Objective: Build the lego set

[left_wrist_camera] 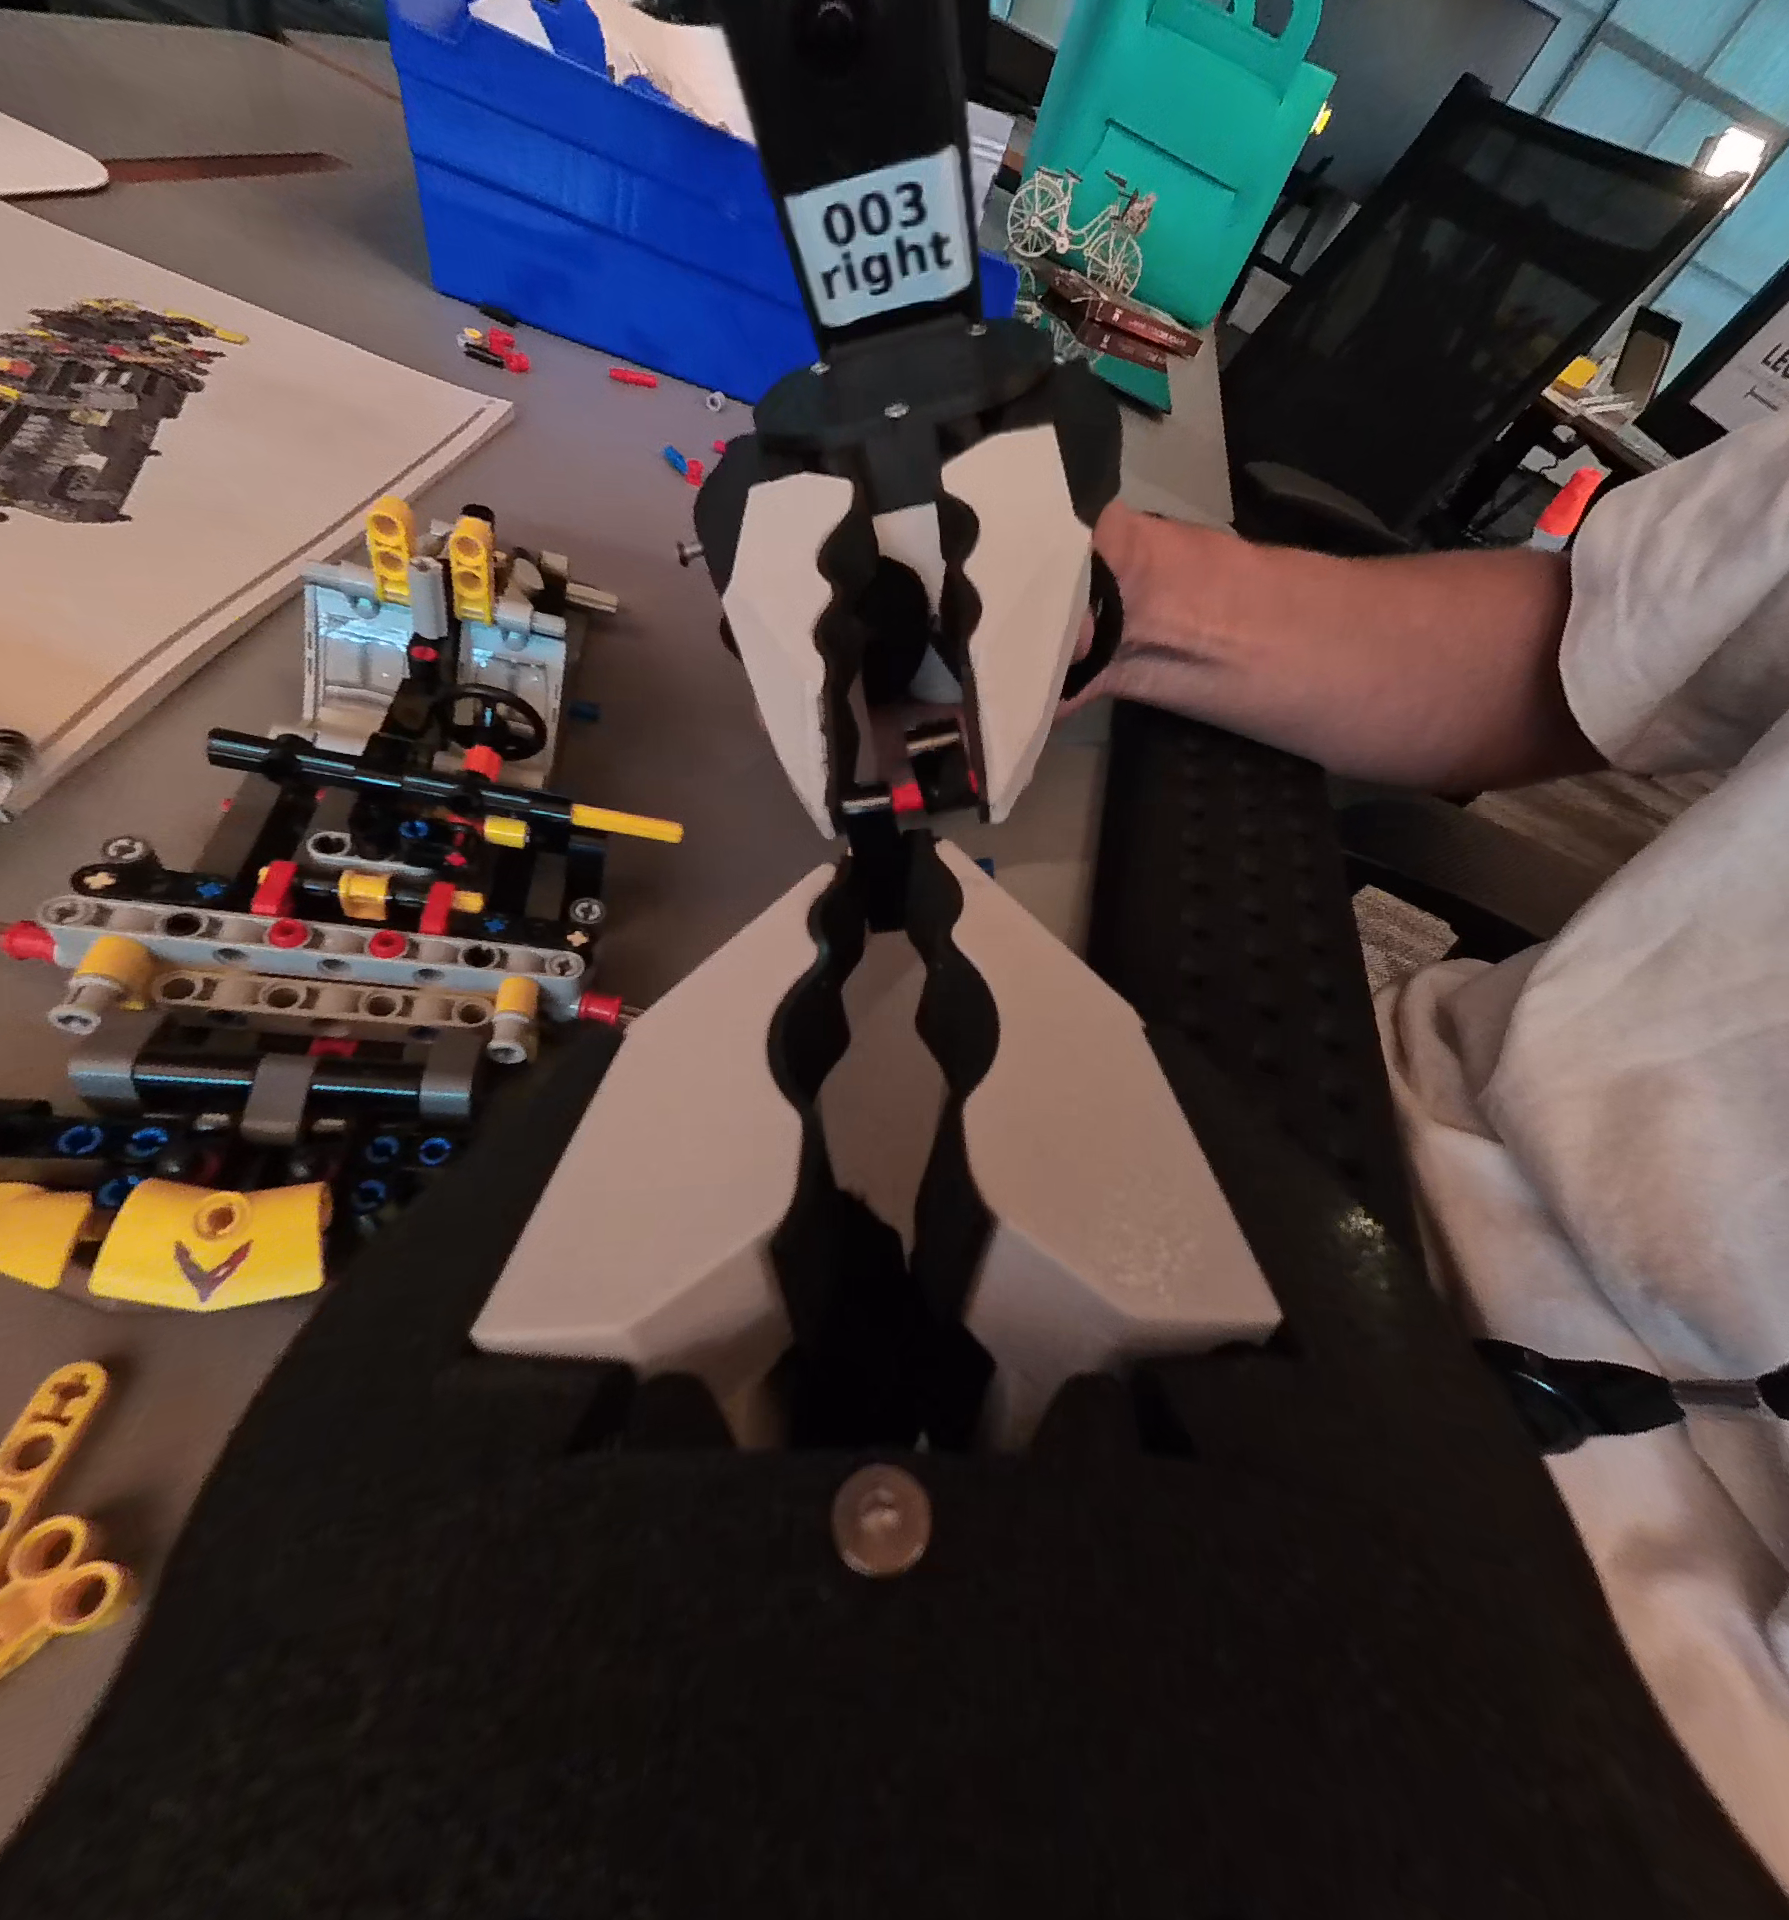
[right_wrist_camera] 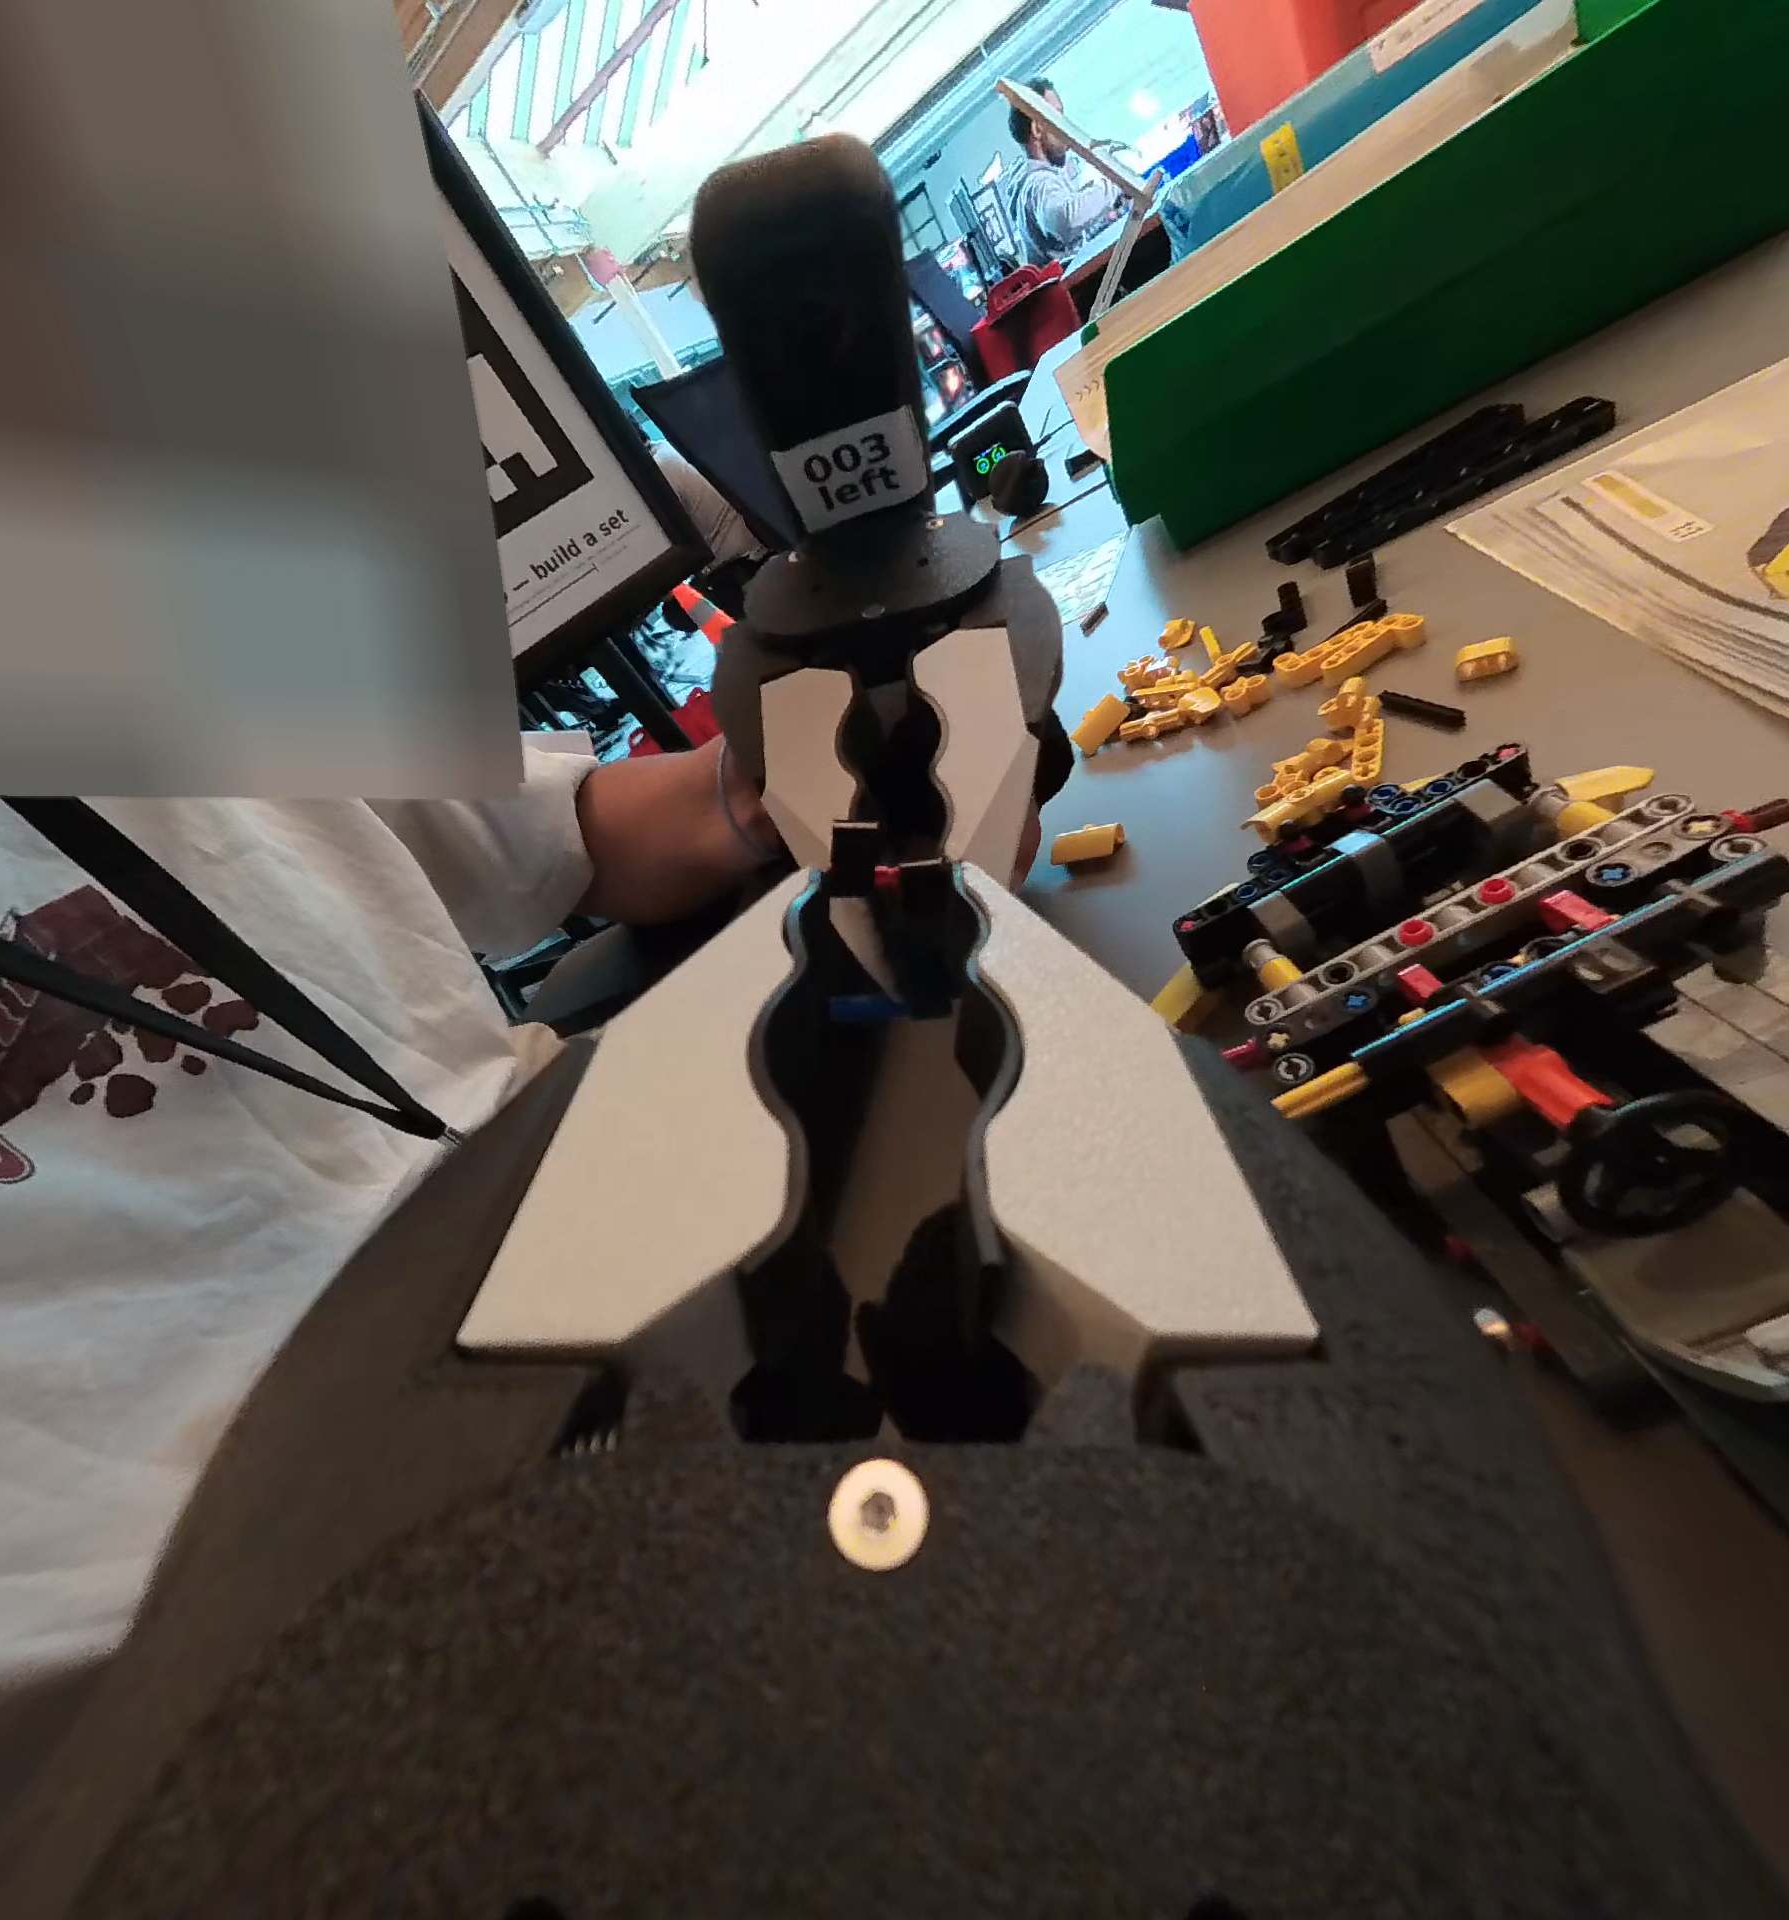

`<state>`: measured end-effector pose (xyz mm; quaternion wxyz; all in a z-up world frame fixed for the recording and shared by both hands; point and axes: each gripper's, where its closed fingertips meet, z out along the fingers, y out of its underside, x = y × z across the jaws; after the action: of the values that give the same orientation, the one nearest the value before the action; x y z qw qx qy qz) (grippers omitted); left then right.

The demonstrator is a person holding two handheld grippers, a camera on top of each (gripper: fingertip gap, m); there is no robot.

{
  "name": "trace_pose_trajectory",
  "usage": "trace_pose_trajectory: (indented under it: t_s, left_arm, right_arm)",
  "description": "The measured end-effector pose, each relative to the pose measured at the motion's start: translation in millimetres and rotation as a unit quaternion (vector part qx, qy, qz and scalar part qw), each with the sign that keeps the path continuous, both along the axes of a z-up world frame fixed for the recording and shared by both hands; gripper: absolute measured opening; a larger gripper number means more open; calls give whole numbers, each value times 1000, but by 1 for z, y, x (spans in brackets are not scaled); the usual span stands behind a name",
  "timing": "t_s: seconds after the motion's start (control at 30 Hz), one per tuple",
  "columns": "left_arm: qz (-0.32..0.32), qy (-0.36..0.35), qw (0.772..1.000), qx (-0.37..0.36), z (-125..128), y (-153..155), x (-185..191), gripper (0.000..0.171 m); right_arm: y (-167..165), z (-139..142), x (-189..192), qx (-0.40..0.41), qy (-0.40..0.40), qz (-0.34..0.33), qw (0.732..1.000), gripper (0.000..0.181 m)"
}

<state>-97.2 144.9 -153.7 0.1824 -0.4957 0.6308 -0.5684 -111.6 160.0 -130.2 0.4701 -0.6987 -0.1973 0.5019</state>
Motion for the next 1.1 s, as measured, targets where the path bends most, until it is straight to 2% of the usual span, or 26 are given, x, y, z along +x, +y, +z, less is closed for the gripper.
trace_pose_trajectory:
  t_s: [0.3,0.37,0.57,0.8,0.9,1.1]
  left_arm:
    - [11,0,1000,27,-3,3,2,5]
    - [7,-5,999,31,-2,1,1,5]
    - [-2,-14,999,37,0,-2,0,5]
    - [25,-24,999,16,7,9,3,5]
    - [41,-32,999,6,11,16,3,5]
    - [81,-32,990,-107,23,41,3,5]
  right_arm:
    - [3,-5,1,30,-33,-20,999,21]
    - [3,-6,2,26,-31,-18,999,16]
    - [-1,-3,0,34,-27,-5,999,16]
    - [8,3,4,9,5,-20,1000,17]
    - [13,15,12,34,10,-51,998,26]
    - [21,38,54,71,26,-158,985,25]
